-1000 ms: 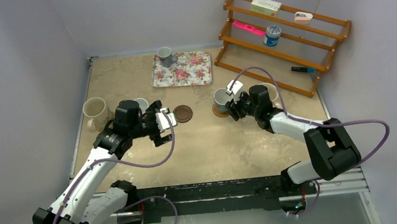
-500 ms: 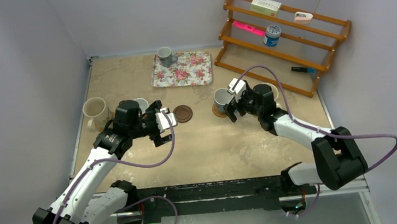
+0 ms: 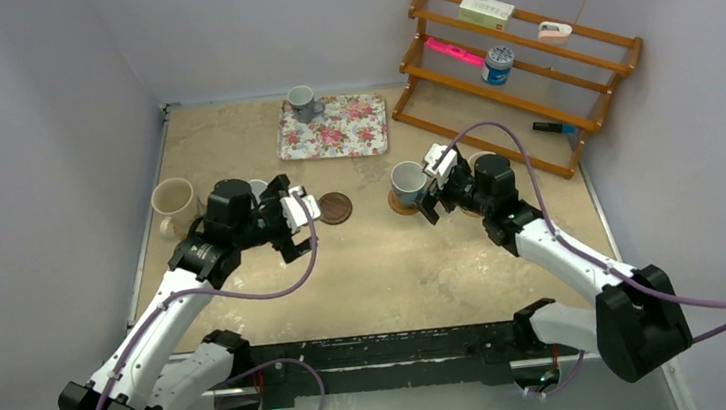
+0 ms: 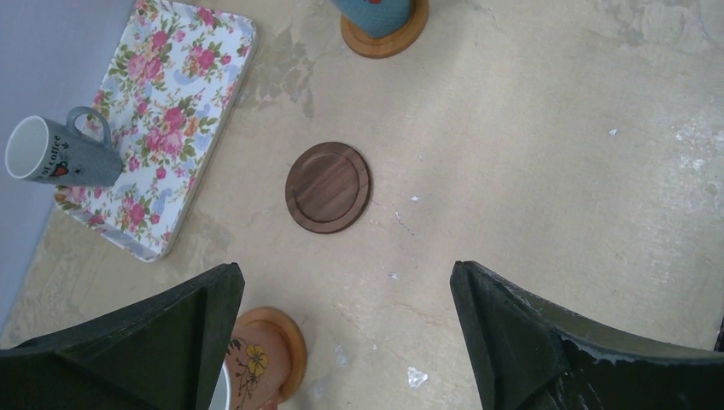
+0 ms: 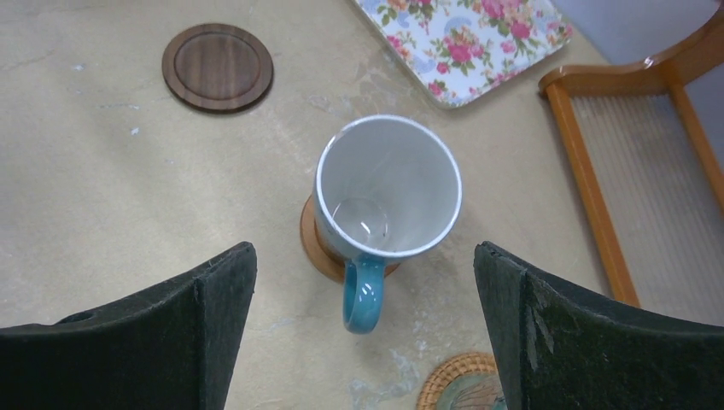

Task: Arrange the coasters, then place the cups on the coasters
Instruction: Pick up the cup from the tray.

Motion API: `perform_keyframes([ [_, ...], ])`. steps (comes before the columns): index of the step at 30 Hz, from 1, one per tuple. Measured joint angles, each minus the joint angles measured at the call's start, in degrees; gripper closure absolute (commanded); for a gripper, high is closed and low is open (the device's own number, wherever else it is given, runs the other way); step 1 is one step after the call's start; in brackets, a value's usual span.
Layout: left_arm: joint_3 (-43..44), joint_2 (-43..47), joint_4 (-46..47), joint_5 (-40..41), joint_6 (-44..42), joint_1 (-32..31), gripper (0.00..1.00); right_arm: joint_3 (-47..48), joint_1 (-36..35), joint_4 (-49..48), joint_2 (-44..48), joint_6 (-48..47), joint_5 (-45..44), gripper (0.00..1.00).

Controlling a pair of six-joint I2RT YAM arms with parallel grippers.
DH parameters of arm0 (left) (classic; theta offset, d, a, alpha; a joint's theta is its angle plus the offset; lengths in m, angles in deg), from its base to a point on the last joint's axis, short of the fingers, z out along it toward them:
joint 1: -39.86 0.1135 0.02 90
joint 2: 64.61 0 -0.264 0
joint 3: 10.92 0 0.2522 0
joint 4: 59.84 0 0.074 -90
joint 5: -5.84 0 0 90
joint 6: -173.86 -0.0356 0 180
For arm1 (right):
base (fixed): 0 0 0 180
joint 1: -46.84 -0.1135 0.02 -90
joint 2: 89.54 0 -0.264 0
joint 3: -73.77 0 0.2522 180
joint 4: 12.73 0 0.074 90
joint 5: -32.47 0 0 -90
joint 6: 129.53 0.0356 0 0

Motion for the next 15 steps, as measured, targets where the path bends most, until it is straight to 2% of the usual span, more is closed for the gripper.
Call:
perform_keyframes([
  [5, 4.55, -2.19, -0.48, 0.52, 1.05, 0.09, 0.00, 5.90, 0.00, 9.11, 2.27, -2.91, 1.11, 0.01],
  [10, 10.36, -6.86, 2.12, 4.55, 2.43, 0.09, 0.00, 13.14, 0.00, 19.85, 5.77, -4.94, 0.28, 0.01],
  [15, 22.29, -19.37, 3.91, 12.41, 4.90, 0.09, 0.00, 21.18, 0.09, 31.21, 8.11, -5.38, -2.45, 0.01],
])
